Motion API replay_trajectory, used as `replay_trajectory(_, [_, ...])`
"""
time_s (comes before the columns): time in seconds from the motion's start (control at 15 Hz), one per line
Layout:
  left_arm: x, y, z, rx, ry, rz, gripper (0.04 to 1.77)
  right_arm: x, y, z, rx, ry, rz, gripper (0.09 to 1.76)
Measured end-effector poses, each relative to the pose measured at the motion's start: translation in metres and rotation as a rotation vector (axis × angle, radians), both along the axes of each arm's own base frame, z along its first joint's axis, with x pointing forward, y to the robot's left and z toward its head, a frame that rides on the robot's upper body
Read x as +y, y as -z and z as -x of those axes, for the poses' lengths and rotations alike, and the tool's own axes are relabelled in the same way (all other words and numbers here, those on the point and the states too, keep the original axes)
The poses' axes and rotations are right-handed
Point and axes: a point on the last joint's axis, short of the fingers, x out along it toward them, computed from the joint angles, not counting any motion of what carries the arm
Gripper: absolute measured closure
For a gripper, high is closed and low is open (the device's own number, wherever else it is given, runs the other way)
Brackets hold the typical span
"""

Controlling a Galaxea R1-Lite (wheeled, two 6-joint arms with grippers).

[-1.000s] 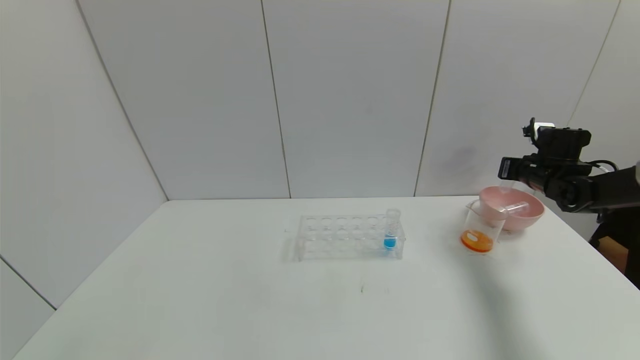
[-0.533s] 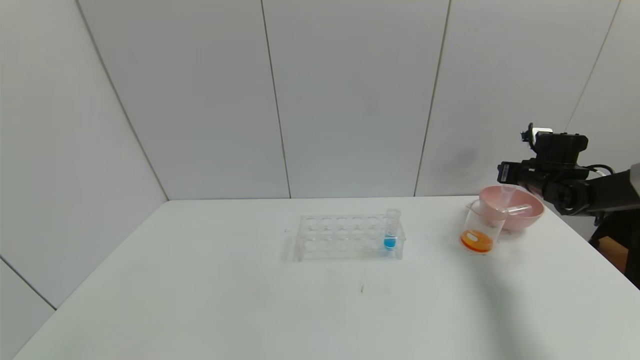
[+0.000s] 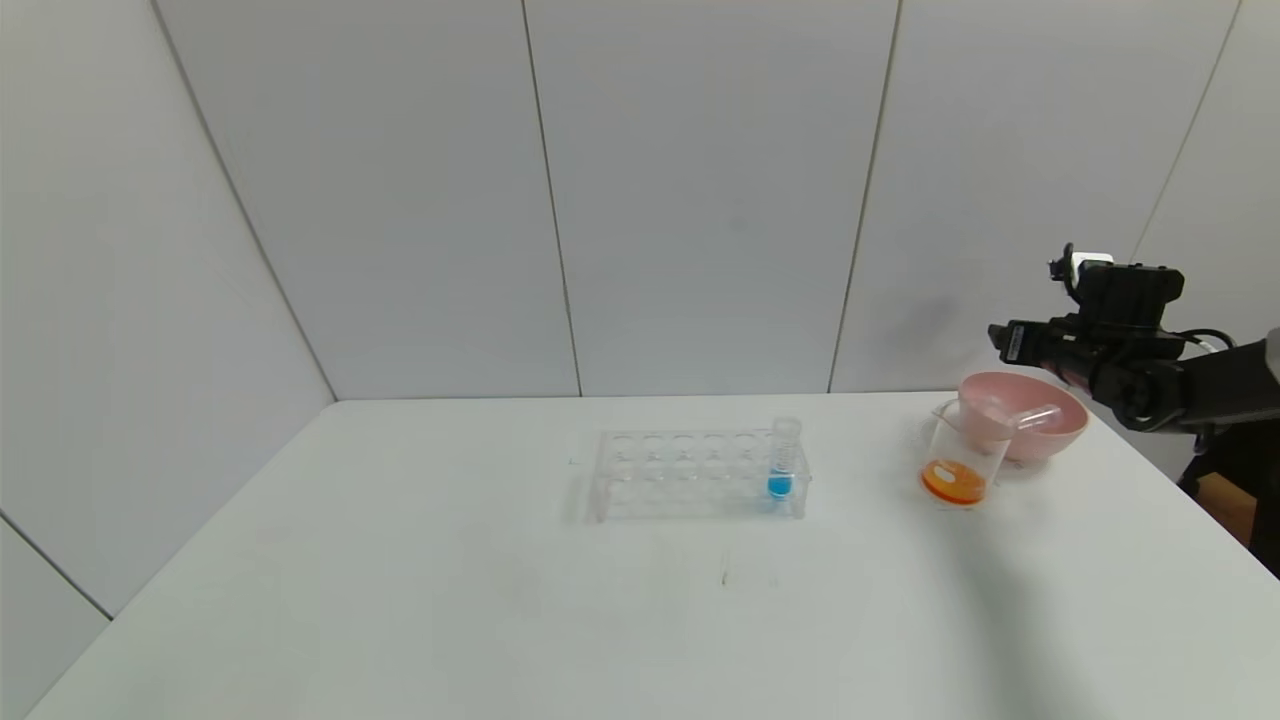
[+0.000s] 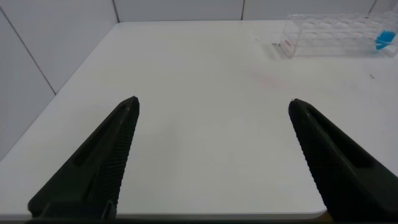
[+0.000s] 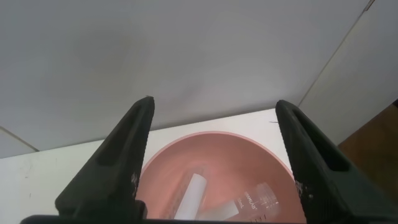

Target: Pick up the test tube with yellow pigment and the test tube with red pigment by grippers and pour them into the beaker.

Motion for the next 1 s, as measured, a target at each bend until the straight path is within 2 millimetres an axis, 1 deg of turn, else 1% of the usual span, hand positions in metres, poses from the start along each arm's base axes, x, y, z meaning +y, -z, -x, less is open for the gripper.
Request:
replay_trajectory(0.2, [0.0, 0.0, 0.0, 0.001, 0.0, 0.0, 0.09, 0.001, -0.003, 0.004, 0.012, -0.009, -0.003, 0.35])
replay_trajectory(0.33, [0.0, 0.0, 0.0, 0.0, 0.0, 0.0, 0.09, 0.009, -0.009, 0.007, 0.011, -0.026, -0.004, 0.3])
replay_trajectory(0.47, [0.0, 0.0, 0.0, 0.0, 0.0, 0.0, 0.09, 0.026, -0.015, 0.01, 0.03, -0.06, -0.007, 0.27])
replay_trajectory(0.67, [0.0, 0.0, 0.0, 0.0, 0.0, 0.0, 0.09, 0.063, -0.023, 0.019, 0.034, -0.124, -0.022, 0.22])
replay_trajectory(0.87, [0.0, 0.0, 0.0, 0.0, 0.0, 0.0, 0.09, 0.098, -0.034, 0.041, 0.036, -0.18, -0.034, 0.2])
replay_trajectory(1.0, [0.0, 0.0, 0.0, 0.0, 0.0, 0.0, 0.09, 0.111, -0.045, 0.059, 0.03, -0.207, -0.034, 0.18])
